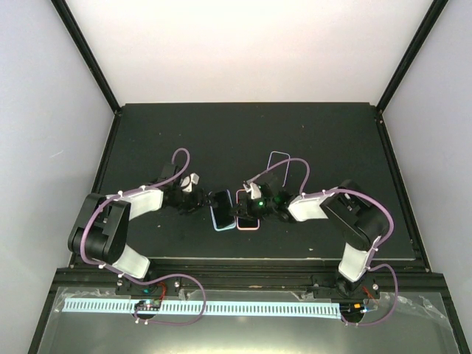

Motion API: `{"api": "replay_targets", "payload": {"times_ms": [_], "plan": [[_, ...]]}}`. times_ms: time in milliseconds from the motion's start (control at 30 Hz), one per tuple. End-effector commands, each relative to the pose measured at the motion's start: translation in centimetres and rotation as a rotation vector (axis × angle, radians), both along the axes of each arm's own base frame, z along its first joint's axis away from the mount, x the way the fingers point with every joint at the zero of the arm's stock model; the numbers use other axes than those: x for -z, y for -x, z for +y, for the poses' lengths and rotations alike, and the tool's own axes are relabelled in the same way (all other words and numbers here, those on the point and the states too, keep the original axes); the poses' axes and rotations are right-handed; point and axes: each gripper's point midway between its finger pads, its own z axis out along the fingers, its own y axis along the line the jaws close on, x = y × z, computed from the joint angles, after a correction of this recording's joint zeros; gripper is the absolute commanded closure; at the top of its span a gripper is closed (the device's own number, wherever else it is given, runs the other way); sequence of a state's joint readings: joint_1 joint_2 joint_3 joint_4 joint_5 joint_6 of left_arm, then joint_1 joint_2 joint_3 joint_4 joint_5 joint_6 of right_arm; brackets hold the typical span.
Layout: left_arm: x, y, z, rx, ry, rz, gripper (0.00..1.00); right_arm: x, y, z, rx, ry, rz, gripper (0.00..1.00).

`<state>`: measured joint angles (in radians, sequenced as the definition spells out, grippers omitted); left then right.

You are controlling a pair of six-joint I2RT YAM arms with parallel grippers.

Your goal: Put the phone into the phone case

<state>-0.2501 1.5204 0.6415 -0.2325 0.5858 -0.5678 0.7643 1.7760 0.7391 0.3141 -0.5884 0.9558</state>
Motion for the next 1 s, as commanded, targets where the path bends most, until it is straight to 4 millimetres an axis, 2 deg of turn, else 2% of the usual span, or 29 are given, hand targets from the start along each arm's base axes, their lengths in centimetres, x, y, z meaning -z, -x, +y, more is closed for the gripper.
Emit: {"api": "replay_targets", "payload": {"times_ms": [0, 167, 600, 800, 967], "plan": [[0.2, -0.3, -0.4, 0.009, 0.029, -0.010, 0.45, 2.7, 0.8, -0.5, 0.035, 0.020, 0.074, 0.98], [0.8, 0.2, -0.1, 0.003, 0.012, 0.012, 0.53, 3.7, 1.1, -0.5, 0.040, 0.020, 0.110, 0.97], [1.5, 2.3, -0.3, -0.018, 0.035, 0.063, 0.72, 3.7, 1.4, 2.1, 0.039, -0.023, 0.175, 0.97], [1.1, 3.4, -0.3, -0.032, 0.052, 0.056, 0.72, 2.8, 1.4, 2.9, 0.064, -0.076, 0.188, 0.93], [1.5, 3.7, -0.2, -0.035, 0.049, 0.067, 0.73, 3.8, 1.4, 2.5, 0.068, -0.027, 0.178, 0.93]]}}
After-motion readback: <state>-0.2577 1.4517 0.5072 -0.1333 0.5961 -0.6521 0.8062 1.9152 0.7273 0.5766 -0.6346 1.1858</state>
